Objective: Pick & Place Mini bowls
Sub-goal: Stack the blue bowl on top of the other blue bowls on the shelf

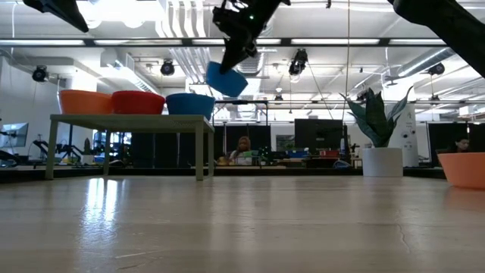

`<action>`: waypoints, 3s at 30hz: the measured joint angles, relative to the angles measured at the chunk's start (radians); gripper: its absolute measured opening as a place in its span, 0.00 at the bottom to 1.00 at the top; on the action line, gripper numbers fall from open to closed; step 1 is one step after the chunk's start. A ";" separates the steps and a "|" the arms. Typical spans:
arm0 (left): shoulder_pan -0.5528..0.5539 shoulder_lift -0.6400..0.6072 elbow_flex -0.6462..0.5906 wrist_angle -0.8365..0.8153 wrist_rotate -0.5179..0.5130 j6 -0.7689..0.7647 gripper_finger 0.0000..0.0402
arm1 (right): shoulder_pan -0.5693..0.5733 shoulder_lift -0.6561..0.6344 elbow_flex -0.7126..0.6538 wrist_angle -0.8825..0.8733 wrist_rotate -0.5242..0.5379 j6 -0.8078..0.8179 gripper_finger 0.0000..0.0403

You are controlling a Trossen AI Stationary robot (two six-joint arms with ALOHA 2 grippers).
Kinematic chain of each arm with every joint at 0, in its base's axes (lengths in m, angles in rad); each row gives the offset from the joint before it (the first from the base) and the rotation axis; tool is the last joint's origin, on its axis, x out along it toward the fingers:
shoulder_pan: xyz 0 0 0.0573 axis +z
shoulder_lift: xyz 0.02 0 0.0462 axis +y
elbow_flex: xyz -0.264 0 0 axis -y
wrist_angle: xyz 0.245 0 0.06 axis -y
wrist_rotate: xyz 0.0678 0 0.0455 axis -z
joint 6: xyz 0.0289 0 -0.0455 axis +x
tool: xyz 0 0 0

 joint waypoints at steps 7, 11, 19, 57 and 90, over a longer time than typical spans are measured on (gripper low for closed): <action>0.000 0.000 0.000 0.000 0.000 0.001 0.00 | 0.008 0.005 -0.029 0.168 -0.129 -0.041 0.02; 0.000 0.000 0.000 0.000 0.000 0.002 0.00 | 0.013 0.007 -0.037 0.181 -0.155 -0.034 0.02; 0.000 0.000 0.000 0.000 0.000 0.005 0.00 | 0.012 0.009 -0.109 0.222 -0.179 -0.045 0.02; 0.000 0.000 0.000 0.000 0.004 0.005 0.00 | 0.040 0.008 -0.102 0.270 -0.077 -0.131 0.27; 0.000 0.000 0.000 -0.001 0.022 0.019 0.00 | 0.039 0.004 -0.111 0.323 -0.074 -0.070 0.23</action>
